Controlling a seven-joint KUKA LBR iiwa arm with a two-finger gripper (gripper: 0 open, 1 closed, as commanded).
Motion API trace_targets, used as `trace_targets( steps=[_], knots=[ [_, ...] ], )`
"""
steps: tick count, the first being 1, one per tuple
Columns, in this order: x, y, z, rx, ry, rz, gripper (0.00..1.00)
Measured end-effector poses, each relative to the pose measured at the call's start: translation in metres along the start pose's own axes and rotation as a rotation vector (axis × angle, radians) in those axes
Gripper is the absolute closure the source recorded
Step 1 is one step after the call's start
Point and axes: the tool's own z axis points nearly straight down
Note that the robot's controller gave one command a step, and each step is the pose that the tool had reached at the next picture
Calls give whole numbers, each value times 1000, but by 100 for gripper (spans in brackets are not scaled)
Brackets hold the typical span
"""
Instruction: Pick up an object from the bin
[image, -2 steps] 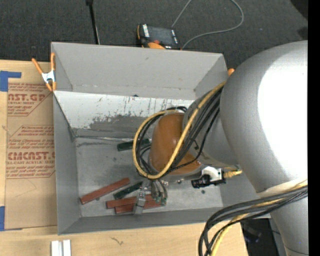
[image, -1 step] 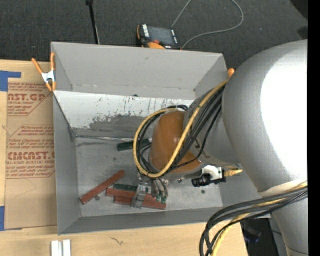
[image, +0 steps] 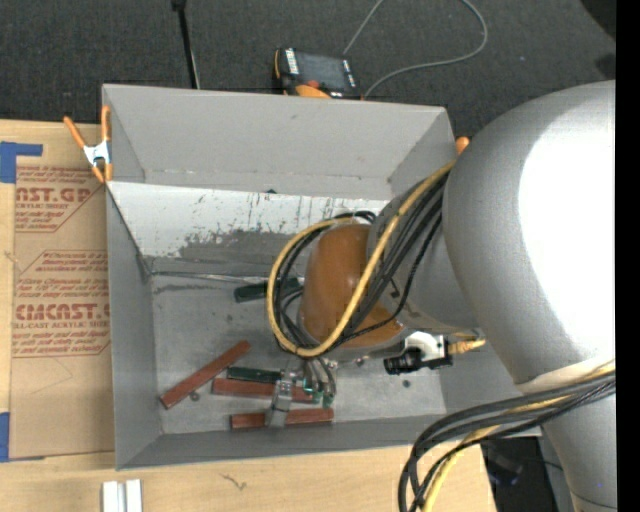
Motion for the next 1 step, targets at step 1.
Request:
trace_targets(
  steps=[1],
  knots=[
    [1, 1, -3, 1, 9, -2, 100]
  ],
)
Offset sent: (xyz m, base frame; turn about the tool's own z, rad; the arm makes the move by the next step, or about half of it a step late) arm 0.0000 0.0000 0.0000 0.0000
